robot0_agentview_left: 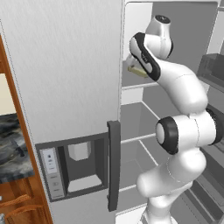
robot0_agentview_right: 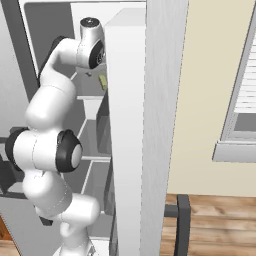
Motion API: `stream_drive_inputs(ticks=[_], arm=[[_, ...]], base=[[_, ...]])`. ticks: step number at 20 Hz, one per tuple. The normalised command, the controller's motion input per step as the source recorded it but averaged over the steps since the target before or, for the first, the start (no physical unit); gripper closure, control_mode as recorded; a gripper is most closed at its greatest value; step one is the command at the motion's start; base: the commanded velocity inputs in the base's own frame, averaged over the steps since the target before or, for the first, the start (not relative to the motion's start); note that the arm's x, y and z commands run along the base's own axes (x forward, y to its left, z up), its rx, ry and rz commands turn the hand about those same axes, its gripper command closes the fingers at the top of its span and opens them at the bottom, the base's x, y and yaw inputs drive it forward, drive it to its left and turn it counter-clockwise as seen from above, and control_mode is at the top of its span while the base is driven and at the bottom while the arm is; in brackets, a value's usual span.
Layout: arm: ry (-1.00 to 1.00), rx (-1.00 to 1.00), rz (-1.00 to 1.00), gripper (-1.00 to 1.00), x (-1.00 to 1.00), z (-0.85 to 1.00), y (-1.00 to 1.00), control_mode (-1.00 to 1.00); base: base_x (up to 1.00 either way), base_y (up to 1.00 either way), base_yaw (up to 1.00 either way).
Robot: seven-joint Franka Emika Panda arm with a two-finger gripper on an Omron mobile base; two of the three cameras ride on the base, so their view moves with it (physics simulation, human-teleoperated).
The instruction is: Retrieve the butter from the fridge and place it on a plate on the dining table. Then retrieve the butter knife by the fridge and place it near the plate.
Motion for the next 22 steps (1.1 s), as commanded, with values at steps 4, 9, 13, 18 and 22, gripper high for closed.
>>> stream_drive_inputs(ticks=[4,9,13,18,22], arm=[[0.0,0.0,0.0,-1.0,0.18,-0.26,0.0,-1.0],[0.0,0.0,0.0,-1.0,0.2,-0.17,-0.04,-1.0],[0.0,0.0,0.0,-1.0,0.14,-0.13,-0.02,-1.0],[0.0,0.0,0.0,-1.0,0.04,-0.12,0.0,-1.0],[0.0,0.0,0.0,-1.0,0.05,-0.17,0.0,-1.0]], base=[[0.0,0.0,0.0],[0.0,0.0,0.0],[0.0,0.0,0.0],[0.0,0.0,0.0],[0.0,0.0,0.0]])
